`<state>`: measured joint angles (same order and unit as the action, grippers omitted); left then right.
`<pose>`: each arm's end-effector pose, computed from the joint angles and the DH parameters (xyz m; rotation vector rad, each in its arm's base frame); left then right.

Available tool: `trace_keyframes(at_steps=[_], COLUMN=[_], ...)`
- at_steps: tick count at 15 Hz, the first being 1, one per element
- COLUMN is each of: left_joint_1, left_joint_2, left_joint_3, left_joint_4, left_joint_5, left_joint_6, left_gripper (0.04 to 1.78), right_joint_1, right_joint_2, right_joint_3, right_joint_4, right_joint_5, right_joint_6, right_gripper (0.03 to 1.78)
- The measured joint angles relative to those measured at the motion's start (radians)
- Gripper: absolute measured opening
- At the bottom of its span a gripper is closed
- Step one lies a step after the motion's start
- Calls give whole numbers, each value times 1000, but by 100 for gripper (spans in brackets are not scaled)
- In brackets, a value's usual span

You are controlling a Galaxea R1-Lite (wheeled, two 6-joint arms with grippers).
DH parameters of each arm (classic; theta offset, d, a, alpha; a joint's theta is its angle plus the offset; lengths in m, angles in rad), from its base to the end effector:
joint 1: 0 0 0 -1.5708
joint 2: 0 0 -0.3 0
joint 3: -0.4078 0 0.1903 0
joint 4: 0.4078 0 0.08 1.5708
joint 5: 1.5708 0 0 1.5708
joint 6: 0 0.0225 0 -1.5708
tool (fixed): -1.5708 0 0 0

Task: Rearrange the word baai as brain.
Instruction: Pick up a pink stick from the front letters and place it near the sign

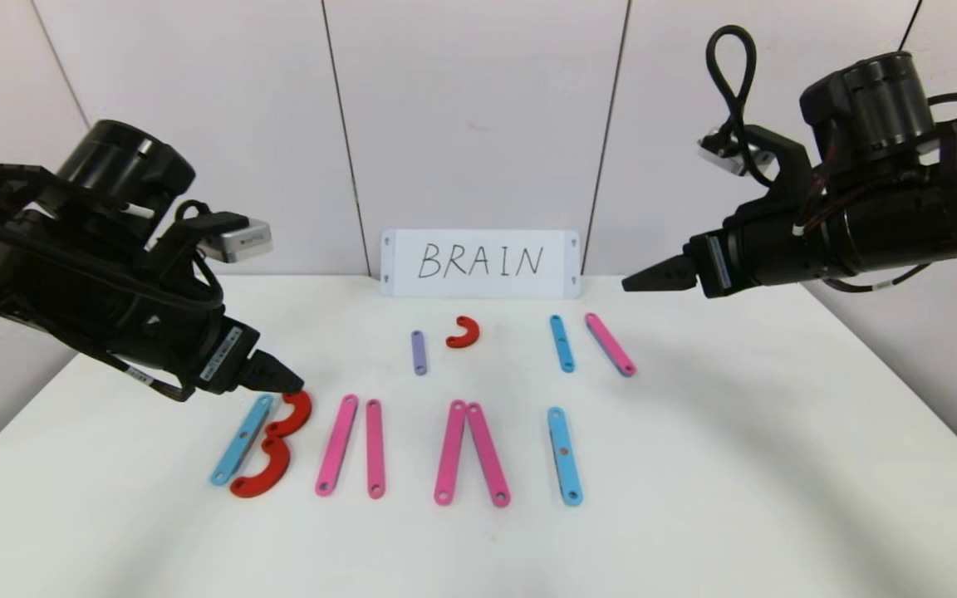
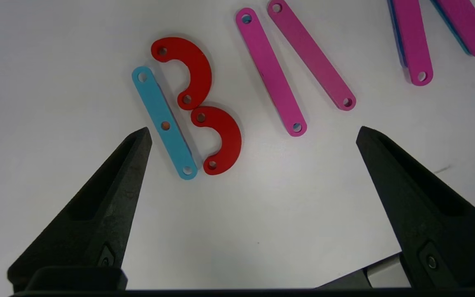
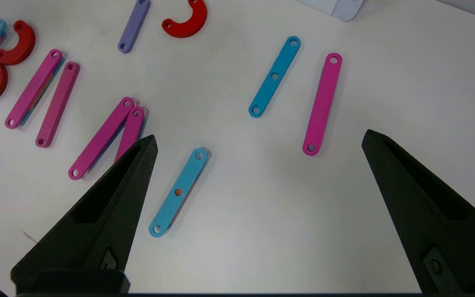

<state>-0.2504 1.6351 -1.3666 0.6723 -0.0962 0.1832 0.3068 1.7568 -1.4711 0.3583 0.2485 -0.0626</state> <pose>0.2592 -0.0685 0.2431 0.2406 0.9114 -0.4064 0.3089 0.1037 0.2569 -0.0778 0.6349 0.5561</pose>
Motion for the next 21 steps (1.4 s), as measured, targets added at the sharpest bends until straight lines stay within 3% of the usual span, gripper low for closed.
trace_keyframes(at_steps=[12, 21], left_joint_1=[-102, -141], left_joint_2=[206, 181], left_joint_3=[48, 279], left_joint_4=[-56, -334], left_joint_5=[78, 120], left_joint_6=[-85, -173], left_gripper=[174, 174], right_joint_1=[-7, -3], right_joint_2=[43, 39], right_joint_3=[-4, 0], right_joint_4=[0, 0], right_joint_5=[0, 0], right_joint_6=[-15, -21], right_gripper=[174, 174])
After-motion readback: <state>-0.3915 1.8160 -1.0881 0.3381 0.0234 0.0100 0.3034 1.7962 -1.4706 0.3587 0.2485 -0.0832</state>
